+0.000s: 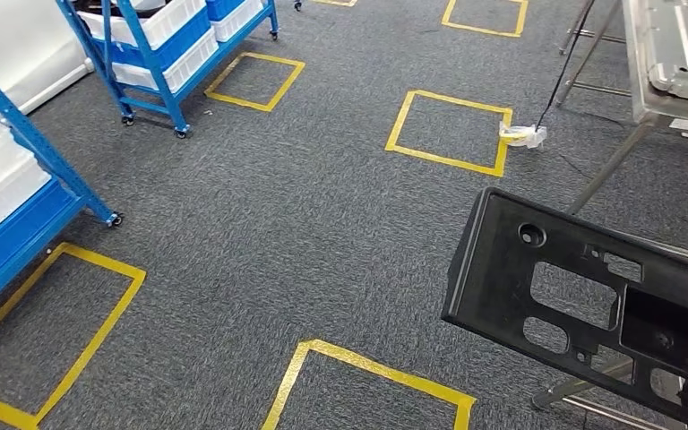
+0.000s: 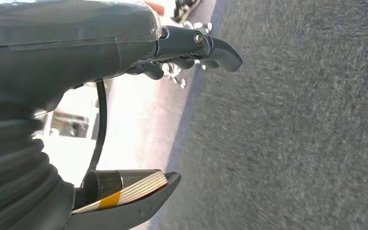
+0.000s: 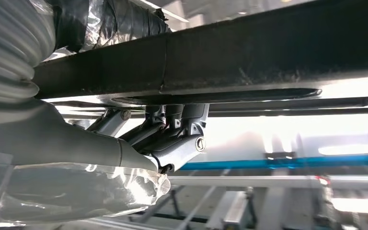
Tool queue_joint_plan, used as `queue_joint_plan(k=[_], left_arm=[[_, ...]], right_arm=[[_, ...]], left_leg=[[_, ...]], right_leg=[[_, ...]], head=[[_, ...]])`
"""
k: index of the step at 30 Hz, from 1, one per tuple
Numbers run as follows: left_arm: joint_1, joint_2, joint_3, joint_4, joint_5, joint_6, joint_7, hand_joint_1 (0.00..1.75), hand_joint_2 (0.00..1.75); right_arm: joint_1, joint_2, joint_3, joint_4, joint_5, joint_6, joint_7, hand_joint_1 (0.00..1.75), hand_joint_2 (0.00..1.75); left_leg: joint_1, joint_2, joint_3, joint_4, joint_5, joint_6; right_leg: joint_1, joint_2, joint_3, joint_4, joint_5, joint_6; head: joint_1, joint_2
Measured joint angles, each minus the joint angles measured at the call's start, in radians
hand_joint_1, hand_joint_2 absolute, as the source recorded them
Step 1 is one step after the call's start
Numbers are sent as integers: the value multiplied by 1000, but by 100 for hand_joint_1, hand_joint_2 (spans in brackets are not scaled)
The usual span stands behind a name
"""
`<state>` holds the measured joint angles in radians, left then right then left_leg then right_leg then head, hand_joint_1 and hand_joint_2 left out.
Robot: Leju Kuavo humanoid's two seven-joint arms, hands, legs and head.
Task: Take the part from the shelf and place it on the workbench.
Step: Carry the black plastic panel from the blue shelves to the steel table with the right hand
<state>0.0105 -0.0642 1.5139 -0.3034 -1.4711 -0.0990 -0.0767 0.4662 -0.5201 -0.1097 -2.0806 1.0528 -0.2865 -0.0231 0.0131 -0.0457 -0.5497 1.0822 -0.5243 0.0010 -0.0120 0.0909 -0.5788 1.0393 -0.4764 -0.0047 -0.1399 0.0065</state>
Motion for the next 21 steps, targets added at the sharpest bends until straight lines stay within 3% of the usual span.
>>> queue_joint_plan(k=[2,4,6,7,9,11,12,13,15,17,18,20,21], left_arm=[[7,-4,2,-12,-6,-23,6,0,175],[5,-11,4,-31,-12,-43,7,0,175],[2,-16,4,-44,-17,-51,9,0,175],[2,-19,4,-49,-18,-54,11,0,175],[4,-23,6,-56,-19,-58,15,0,175],[7,-27,8,-62,-19,-58,19,0,175],[7,-28,10,-65,-19,-59,20,0,175],[6,-29,13,-70,-16,-60,24,0,175],[5,-30,20,-80,12,-81,16,0,175],[3,-28,27,-85,58,-104,-12,0,175],[-2,-25,29,-84,72,-107,-24,0,175],[-16,-20,30,-73,81,-98,-35,0,175],[-23,-18,30,-66,81,-92,-37,0,175]], right_arm=[[19,6,-18,0,-2,-1,-1,175,175],[37,9,-41,0,0,2,3,175,175],[51,12,-62,0,4,8,8,175,175],[53,14,-70,0,5,11,10,175,175],[55,17,-80,0,6,17,12,175,175],[59,21,-87,0,4,26,12,175,175],[60,22,-90,0,3,31,11,175,175],[58,25,-92,0,4,38,8,175,175],[29,32,-88,4,28,43,0,175,175],[-45,40,-59,16,78,45,10,175,175],[-88,42,-37,23,99,48,23,175,175],[-155,43,3,34,116,66,49,175,175],[-179,43,16,38,116,73,57,175,175]], left_leg=[[0,-27,18,-48,8,5],[-4,-9,21,-55,11,14],[-4,14,27,-69,20,31],[-3,27,30,-76,24,37],[-6,53,31,-81,26,44],[-8,80,30,-81,24,47],[-9,93,29,-80,23,47],[-10,106,30,-80,21,45],[-11,130,36,-78,14,39],[-15,154,43,-76,7,28],[-16,165,46,-76,5,22],[-16,178,52,-76,3,12],[-14,161,51,-68,-5,7]], right_leg=[[-2,24,-9,3,2,10],[-6,45,-16,-1,9,24],[-7,15,-24,13,-1,33],[-5,-15,-38,42,-20,35],[-3,-70,-92,155,-82,38],[-4,-83,-145,266,-122,41],[-5,-85,-151,282,-119,42],[-6,-90,-133,251,-95,42],[-3,-124,-53,110,-35,37],[3,-154,2,7,-3,27],[7,-156,6,-4,-4,22],[7,-134,2,-6,2,11],[5,-125,1,-9,4,5]], head=[[0,0],[0,0],[1,0],[1,0],[1,0],[1,0],[1,0],[1,0],[1,0],[1,0],[1,0],[0,0],[1,0]])
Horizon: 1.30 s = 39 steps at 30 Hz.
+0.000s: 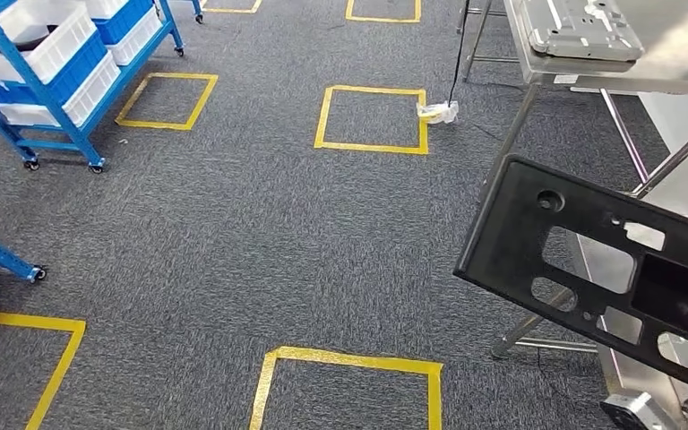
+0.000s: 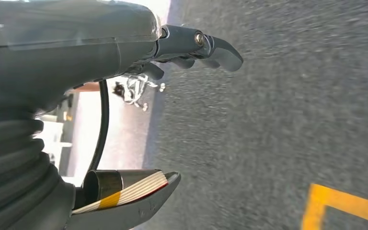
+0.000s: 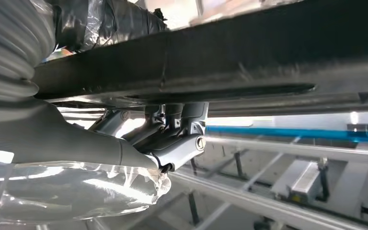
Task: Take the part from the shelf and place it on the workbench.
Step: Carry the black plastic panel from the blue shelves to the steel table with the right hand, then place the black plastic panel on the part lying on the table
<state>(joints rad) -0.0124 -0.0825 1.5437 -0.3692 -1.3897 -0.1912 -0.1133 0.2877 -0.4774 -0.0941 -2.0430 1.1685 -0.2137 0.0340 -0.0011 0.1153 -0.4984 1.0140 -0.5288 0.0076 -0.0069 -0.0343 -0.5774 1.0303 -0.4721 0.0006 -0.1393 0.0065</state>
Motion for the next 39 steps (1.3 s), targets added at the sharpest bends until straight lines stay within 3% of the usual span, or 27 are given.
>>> queue_joint_plan(k=[1,3,5,6,7,8,10,12,14,15,17,19,21,22,23,26,27,29,30,32,34,36,37,38,39], left_arm=[[-3,2,0,6,0,5,-1,0,175],[0,5,0,16,0,14,-2,0,175],[7,7,1,22,-5,23,-4,0,175],[10,7,1,24,-13,29,2,0,175],[12,8,1,26,-24,36,15,0,175],[15,8,1,27,-38,40,30,0,175],[28,5,0,16,-71,18,46,0,175],[43,-9,-1,-25,-100,-31,41,0,175],[49,-29,0,-72,-116,-62,37,0,175],[48,-38,0,-89,-120,-69,36,0,175],[45,-52,-1,-113,-127,-73,38,0,175],[44,-65,-1,-129,-133,-72,42,0,175],[42,-73,0,-140,-136,-70,45,0,175],[41,-76,0,-143,-136,-70,46,0,175],[39,-79,0,-146,-136,-69,47,0,175],[32,-86,1,-151,-136,-66,48,0,175],[30,-87,1,-152,-136,-63,48,0,175],[24,-90,2,-154,-138,-58,49,0,175],[20,-91,2,-154,-140,-55,49,0,175],[15,-92,2,-154,-147,-52,49,0,175],[15,-93,4,-154,-154,-47,48,0,175],[17,-93,5,-154,-157,-42,48,0,175],[18,-93,6,-154,-158,-40,48,0,175],[18,-93,6,-153,-158,-38,48,0,175],[18,-93,6,-153,-158,-38,48,0,175]], right_arm=[[-20,0,10,4,-1,6,5,175,175],[-45,0,21,7,-3,8,15,175,175],[-45,0,25,9,-3,10,35,175,175],[-34,0,23,8,-8,17,46,175,175],[-16,0,19,7,-16,28,56,175,175],[8,0,11,6,-27,37,61,175,175],[75,1,-20,3,-51,35,53,175,175],[151,2,-72,-8,-76,22,31,175,175],[208,5,-127,-25,-96,31,12,175,175],[227,7,-152,-32,-100,41,5,175,175],[241,10,-189,-39,-103,61,-6,175,175],[241,14,-209,-40,-100,78,-12,175,175],[239,18,-218,-37,-95,89,-14,175,175],[239,20,-220,-35,-93,92,-14,175,175],[239,22,-223,-34,-91,95,-12,175,175],[234,24,-229,-29,-85,103,-9,175,175],[232,25,-230,-25,-84,104,-8,175,175],[228,26,-233,-15,-84,110,-6,175,175],[224,27,-234,-8,-85,114,-5,175,175],[206,27,-235,10,-85,123,-4,175,175],[182,27,-232,36,-89,131,-4,175,175],[161,27,-226,68,-92,138,-4,175,175],[153,26,-223,83,-93,140,-4,175,175],[147,26,-221,96,-93,141,-3,175,175],[141,26,-218,107,-93,141,-3,175,175]], left_leg=[[2,-28,-8,23,-17,-5],[5,-92,-58,129,-78,-10],[6,-109,-123,257,-127,-9],[5,-110,-140,285,-125,-7],[5,-112,-140,273,-102,-4],[5,-118,-122,225,-63,1],[6,-165,-69,89,10,11],[5,-205,-40,17,31,16],[3,-190,-36,5,30,20],[4,-175,-33,-3,33,26],[5,-144,-26,-20,41,38],[4,-113,-23,-25,42,44],[3,-82,-25,-25,40,45],[3,-68,-25,-24,38,44],[3,-54,-25,-24,36,42],[3,-22,-18,-16,25,26],[2,-15,-14,-14,22,20],[2,2,-5,-12,17,8],[4,-1,-2,-9,13,2],[10,-41,-15,31,-19,-7],[13,-92,-71,148,-83,-10],[12,-107,-133,269,-124,-9],[12,-109,-145,285,-116,-8],[12,-112,-137,259,-88,-5],[12,-122,-112,198,-47,0]], right_leg=[[-3,9,-1,-3,3,-7],[-3,28,-2,-5,7,-16],[0,50,-4,-5,7,-18],[2,62,-3,-4,7,-19],[4,74,-1,-4,6,-19],[5,85,2,-4,5,-19],[6,107,4,-1,1,-17],[2,131,-4,2,2,-9],[-2,157,-13,2,8,4],[-3,155,-16,5,6,9],[0,115,-40,53,-27,17],[-2,63,-93,165,-88,23],[-8,46,-134,255,-119,31],[-12,41,-131,254,-109,34],[-16,33,-107,214,-83,37],[-17,-15,2,27,-14,38],[-14,-23,16,0,-9,33],[-8,-10,15,-5,-10,21],[-9,-1,15,-6,-8,15],[-12,18,15,-11,-4,1],[-12,38,12,-12,-1,-9],[-8,62,9,-10,-1,-12],[-7,74,8,-8,-1,-12],[-6,87,8,-6,-1,-12],[-5,100,9,-5,-2,-12]], head=[[0,0],[0,0],[0,0],[0,0],[0,0],[0,0],[0,0],[0,0],[-1,0],[0,0],[1,0],[2,0],[2,0],[2,0],[2,0],[2,0],[2,0],[1,0],[1,0],[1,0],[1,0],[0,0],[0,0],[0,0],[0,0]])
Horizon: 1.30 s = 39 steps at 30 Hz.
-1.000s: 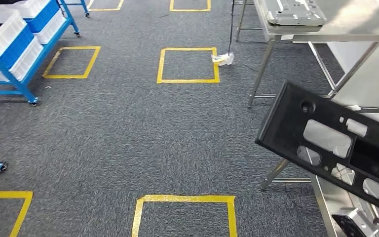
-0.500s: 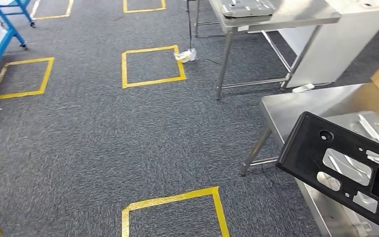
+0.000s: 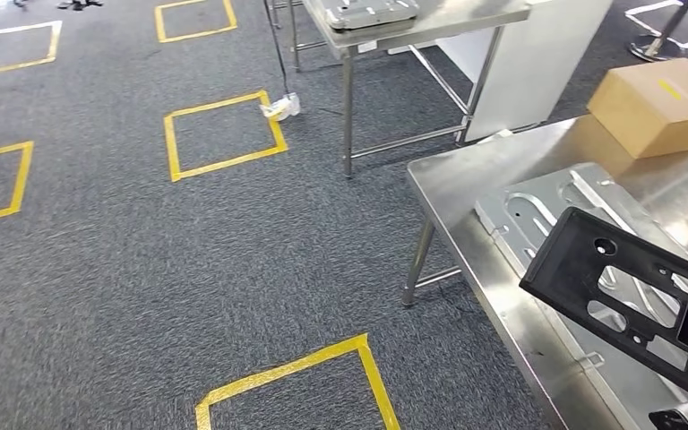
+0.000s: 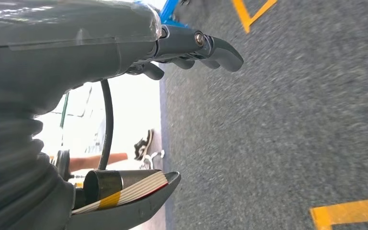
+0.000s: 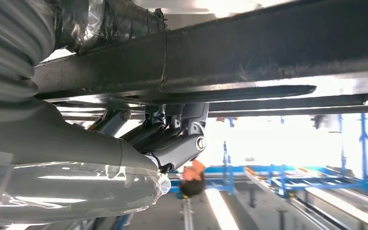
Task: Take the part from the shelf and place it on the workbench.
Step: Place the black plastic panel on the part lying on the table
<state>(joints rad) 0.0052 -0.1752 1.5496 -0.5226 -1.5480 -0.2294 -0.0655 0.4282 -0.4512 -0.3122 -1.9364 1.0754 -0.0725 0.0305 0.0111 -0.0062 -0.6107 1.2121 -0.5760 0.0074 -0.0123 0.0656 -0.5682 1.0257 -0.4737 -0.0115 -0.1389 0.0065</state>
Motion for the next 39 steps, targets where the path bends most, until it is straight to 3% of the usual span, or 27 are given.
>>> queue_joint_plan(k=[2,3,4,6,8,10,12,13,14,17,19,22,26,31,38,39], left_arm=[[0,1,0,0,-1,0,0,0,175],[0,2,0,0,-2,1,0,0,175],[0,2,0,0,-2,1,-1,0,175],[-2,2,1,0,-3,1,0,0,175],[-6,2,1,0,-3,1,-9,0,175],[-7,3,1,8,0,10,-46,0,175],[-12,10,0,36,1,41,-87,0,175],[-17,17,0,58,1,61,-95,0,175],[-24,25,0,81,1,80,-98,0,175],[-41,50,-4,148,-4,116,-100,0,175],[-51,64,-7,179,-5,127,-101,0,175],[-62,83,-9,215,-6,135,-102,0,175],[-68,99,-10,247,-5,141,-102,0,175],[-67,107,-9,266,-2,143,-92,0,175],[-68,114,-9,276,2,143,-74,0,175],[-68,114,-9,277,3,142,-75,0,175]], right_arm=[[-11,0,5,15,-1,0,0,175,175],[-16,-1,7,21,-1,0,0,175,175],[-19,-2,8,27,-1,0,0,175,175],[-21,-5,10,36,-2,0,0,175,175],[-25,-10,11,45,-2,-3,-1,175,175],[-46,-17,14,55,-3,-17,0,175,175],[-91,-27,22,75,-6,-25,6,175,175],[-119,-33,28,92,-8,-21,9,175,175],[-153,-40,34,114,-9,-13,10,175,175],[-292,-59,80,242,-15,11,-1,175,175],[-404,-64,130,362,-16,13,-9,175,175],[-555,-62,220,567,-7,6,-9,175,175],[-703,-45,318,818,6,-29,6,175,175],[-808,-19,384,1051,4,-66,7,175,175],[-927,32,425,1249,11,-82,-6,175,175],[-941,42,428,1269,11,-82,-5,131,131]], left_leg=[[0,-43,56,-133,59,9],[-1,-59,72,-173,71,12],[-3,-66,79,-189,71,13],[-3,-45,83,-198,75,19],[0,-20,89,-214,84,32],[0,4,91,-223,88,41],[-2,25,89,-223,87,42],[-2,34,89,-222,86,42],[-2,42,90,-222,85,40],[-2,59,95,-216,78,29],[-5,67,92,-209,73,22],[-5,69,89,-204,71,28],[-1,62,90,-209,79,19],[1,53,87,-210,83,12],[0,53,86,-210,82,5],[0,53,86,-210,82,5]], right_leg=[[1,25,-1,3,-1,3],[0,37,-4,4,0,8],[-2,48,-7,4,2,14],[-5,66,-13,1,6,27],[-3,26,-25,24,-11,35],[-2,-37,-73,122,-68,40],[-7,-56,-133,243,-118,48],[-10,-58,-144,267,-118,52],[-14,-60,-136,254,-99,55],[-18,-70,-35,65,-7,56],[-14,-74,0,-6,9,49],[-11,-71,1,-9,8,45],[-5,-77,-2,-6,6,37],[-2,-86,-7,-1,4,32],[0,-86,-7,0,3,31],[0,-86,-6,0,4,31]], head=[[0,0],[0,0],[0,0],[0,0],[1,0],[3,0],[4,0],[4,0],[4,0],[4,0],[4,0],[3,0],[3,0],[3,0],[3,0],[3,0]])
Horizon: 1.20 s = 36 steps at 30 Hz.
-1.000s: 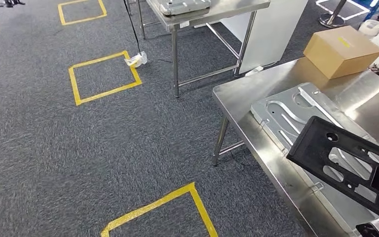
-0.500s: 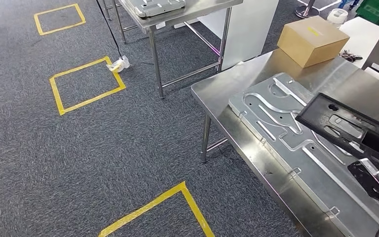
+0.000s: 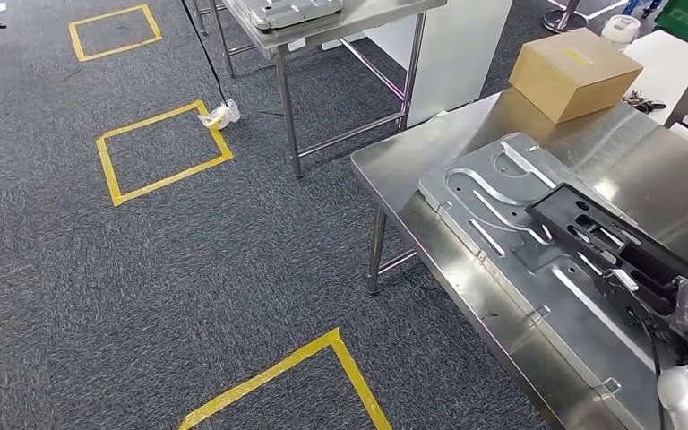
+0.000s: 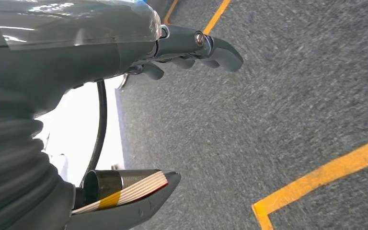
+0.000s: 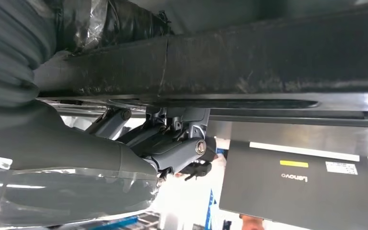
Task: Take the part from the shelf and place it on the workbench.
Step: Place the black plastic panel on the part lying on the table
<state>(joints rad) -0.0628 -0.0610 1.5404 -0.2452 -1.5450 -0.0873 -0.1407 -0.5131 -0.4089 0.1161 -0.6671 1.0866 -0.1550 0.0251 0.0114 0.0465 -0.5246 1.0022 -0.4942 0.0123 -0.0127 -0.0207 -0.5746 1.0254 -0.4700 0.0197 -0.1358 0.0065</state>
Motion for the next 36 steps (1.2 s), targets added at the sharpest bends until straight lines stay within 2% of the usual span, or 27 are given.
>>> queue_joint_plan(k=[3,5,9,18,24,31,36], left_arm=[[0,1,0,3,4,-9,-13,0,175],[0,2,0,4,6,-21,-23,0,175],[0,5,0,8,14,-35,-27,0,0],[1,6,3,9,42,-22,5,0,0],[5,5,5,9,59,-19,6,0,0],[9,0,10,9,73,-24,-3,0,0],[11,-2,10,9,75,-28,-3,0,0]], right_arm=[[-34,31,10,54,-3,12,3,0,0],[-51,51,18,85,-6,24,4,0,0],[-91,85,36,135,-6,42,4,0,0],[-136,125,106,118,6,85,9,0,0],[-126,137,162,1,17,69,44,0,0],[-102,131,188,-193,10,68,65,0,0],[-97,123,196,-271,9,72,69,0,0]], left_leg=[[0,0,1,1,0,0],[0,1,0,2,0,0],[0,5,1,3,-2,-2],[2,13,4,4,-3,-4],[1,3,1,4,1,-7],[0,3,0,4,1,-7],[-1,2,-1,5,1,-7]], right_leg=[[0,1,1,0,1,0],[0,1,2,0,1,0],[0,4,4,0,2,0],[0,11,6,0,4,-2],[1,3,0,1,4,-2],[0,3,0,1,4,-2],[0,2,0,0,4,-2]], head=[[0,0],[0,0],[0,0],[0,0],[0,0],[0,0],[0,0]])
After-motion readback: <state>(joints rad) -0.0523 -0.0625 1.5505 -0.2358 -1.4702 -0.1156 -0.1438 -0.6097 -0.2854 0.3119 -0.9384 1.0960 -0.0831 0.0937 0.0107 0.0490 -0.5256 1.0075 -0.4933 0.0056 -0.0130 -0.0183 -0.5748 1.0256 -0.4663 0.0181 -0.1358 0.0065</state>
